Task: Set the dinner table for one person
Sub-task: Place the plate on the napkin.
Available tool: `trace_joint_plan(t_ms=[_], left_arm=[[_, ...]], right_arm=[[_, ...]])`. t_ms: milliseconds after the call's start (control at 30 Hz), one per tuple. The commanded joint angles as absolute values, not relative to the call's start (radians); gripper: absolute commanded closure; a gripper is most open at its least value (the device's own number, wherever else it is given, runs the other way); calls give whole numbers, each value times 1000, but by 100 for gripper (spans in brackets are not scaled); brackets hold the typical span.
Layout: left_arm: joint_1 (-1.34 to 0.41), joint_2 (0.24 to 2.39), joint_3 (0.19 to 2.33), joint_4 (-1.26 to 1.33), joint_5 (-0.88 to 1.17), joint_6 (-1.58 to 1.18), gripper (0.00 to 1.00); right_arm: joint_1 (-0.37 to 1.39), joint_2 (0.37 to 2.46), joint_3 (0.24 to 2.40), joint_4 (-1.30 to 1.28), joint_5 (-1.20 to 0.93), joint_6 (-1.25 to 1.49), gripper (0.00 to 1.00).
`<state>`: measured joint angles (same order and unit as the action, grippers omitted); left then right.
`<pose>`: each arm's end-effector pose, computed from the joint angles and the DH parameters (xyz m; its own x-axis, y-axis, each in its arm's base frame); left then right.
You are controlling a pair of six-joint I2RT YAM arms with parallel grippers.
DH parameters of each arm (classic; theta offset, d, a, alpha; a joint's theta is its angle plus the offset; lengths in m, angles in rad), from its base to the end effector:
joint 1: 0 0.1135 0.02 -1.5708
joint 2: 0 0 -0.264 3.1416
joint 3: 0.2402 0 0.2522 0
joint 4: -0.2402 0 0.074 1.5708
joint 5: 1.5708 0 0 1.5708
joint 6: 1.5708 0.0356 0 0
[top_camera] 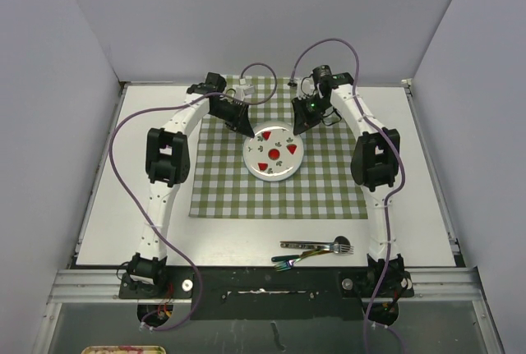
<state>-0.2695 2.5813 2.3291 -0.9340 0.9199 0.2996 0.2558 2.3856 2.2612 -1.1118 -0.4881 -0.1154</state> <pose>0.5049 -0.1689 0.1622 -0.7212 0.3847 -0.5761 0.6927 0.4092 -0.5939 0.4768 0.1420 0.2242 -0.8648 -0.3313 -0.3772 -0.4752 0.7826 0.4022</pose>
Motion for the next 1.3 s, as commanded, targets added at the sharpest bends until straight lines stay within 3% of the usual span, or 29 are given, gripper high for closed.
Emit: trace_joint_plan(t_ms=[0,800,867,933,1267], left_arm=[[-251,2596,2375,-971,857,342,100],[-256,2644,2410,-994,827,373,100],[-256,2647,2413,-995,825,374,100],[-256,2650,2418,-999,825,375,100],[-256,2655,2434,-1008,816,382,100]], right_arm=[[226,2382,2337,-1131,-436,-122,100],[227,2467,2385,-1160,-403,-133,100],[227,2468,2384,-1156,-403,-130,94],[227,2467,2380,-1151,-405,-128,82],[232,2440,2363,-1131,-373,-141,74]])
